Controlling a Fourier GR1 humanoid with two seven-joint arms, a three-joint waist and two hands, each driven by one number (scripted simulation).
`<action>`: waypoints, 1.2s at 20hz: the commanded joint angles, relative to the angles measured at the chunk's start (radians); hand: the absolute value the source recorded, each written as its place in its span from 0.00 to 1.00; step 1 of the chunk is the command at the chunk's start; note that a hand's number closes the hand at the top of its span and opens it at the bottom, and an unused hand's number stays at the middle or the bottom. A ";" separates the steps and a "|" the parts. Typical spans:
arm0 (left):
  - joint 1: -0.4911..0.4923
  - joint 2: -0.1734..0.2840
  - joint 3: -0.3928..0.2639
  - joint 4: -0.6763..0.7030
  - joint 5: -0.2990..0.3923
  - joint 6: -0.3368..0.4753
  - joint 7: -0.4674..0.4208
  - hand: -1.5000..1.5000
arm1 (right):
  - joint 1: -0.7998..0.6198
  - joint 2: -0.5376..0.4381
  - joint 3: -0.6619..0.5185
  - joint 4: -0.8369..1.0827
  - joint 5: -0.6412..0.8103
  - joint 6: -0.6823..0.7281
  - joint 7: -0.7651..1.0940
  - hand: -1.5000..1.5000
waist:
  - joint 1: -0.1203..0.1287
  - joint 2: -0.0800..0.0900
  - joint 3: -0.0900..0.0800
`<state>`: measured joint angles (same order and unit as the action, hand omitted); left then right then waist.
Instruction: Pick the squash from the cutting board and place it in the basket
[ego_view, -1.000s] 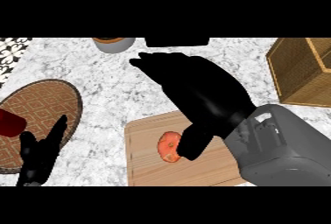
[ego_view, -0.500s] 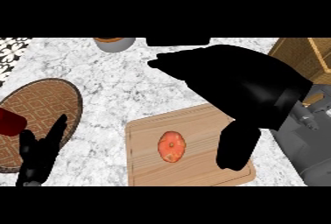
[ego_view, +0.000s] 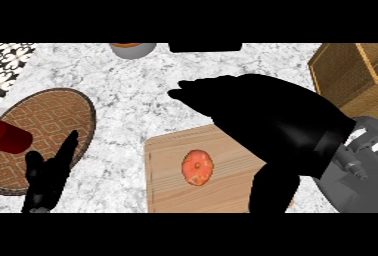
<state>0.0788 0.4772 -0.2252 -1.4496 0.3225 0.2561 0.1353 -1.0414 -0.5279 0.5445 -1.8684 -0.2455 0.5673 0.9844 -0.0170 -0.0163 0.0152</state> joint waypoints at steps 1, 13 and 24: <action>0.036 -0.039 -0.034 0.059 0.035 -0.045 0.054 0.50 | 0.047 0.032 0.045 -0.020 0.051 -0.024 0.068 0.00 | 0.010 0.015 -0.016; 0.043 -0.068 -0.042 0.035 0.005 -0.044 0.090 0.50 | 0.196 0.127 0.226 0.016 0.313 -0.086 0.014 0.00 | 0.018 0.015 -0.015; -0.022 -0.074 -0.001 0.064 -0.007 -0.067 0.120 0.50 | 0.303 0.160 0.226 0.110 0.459 -0.117 -0.154 0.00 | 0.015 0.019 -0.015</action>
<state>0.0595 0.4413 -0.2010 -1.4579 0.2876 0.2109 0.1758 -0.7707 -0.3837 0.7627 -1.7794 0.1737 0.4617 0.8592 0.0017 -0.0078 0.0181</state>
